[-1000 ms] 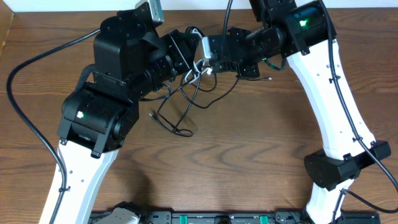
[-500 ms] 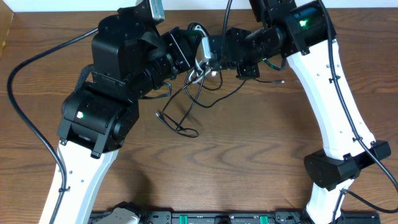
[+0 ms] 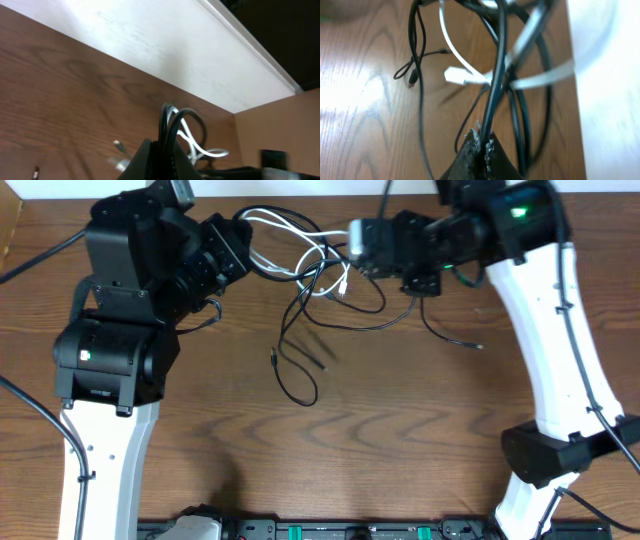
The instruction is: Untangle cables
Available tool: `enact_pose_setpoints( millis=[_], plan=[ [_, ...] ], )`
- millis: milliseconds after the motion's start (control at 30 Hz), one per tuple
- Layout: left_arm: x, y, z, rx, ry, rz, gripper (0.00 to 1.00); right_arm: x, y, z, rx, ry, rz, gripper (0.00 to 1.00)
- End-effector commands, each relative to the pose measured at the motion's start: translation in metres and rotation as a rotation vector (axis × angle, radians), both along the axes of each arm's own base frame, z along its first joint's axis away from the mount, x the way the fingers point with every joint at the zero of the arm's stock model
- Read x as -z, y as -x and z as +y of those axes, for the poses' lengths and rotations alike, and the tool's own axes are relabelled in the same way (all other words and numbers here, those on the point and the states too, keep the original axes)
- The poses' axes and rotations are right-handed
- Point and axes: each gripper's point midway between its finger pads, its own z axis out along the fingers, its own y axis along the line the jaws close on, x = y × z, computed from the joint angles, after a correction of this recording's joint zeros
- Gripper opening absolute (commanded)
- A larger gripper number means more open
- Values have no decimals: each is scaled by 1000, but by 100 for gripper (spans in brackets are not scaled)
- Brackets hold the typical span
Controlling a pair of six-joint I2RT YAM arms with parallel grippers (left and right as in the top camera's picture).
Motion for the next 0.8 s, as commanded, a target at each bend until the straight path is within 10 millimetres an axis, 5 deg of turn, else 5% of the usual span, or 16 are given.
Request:
enact_pose_setpoints(
  millis=[0,367,500,533,567,633,767],
  plan=[
    [-19,1,20,-31,-53,-71,8,-20,-5,-39,130,4,-34,1],
    [-18,-5,56,-107,-100,-80,8,-40,-18,-123,352,-12,-63,1],
    [-18,-1,39,-33,-66,-75,7,-51,-12,-114,309,-137,-28,8],
    [-17,0,35,-26,-55,-68,8,-54,-10,-109,291,-160,-22,22],
    [-17,2,30,-16,-43,-61,7,-55,-8,-103,273,-176,-17,54],
    [-16,6,14,22,-29,-53,8,-56,-4,-95,249,-184,-10,74],
    [-18,15,-21,118,-25,-64,7,-55,6,-71,182,-182,0,87]
  ],
)
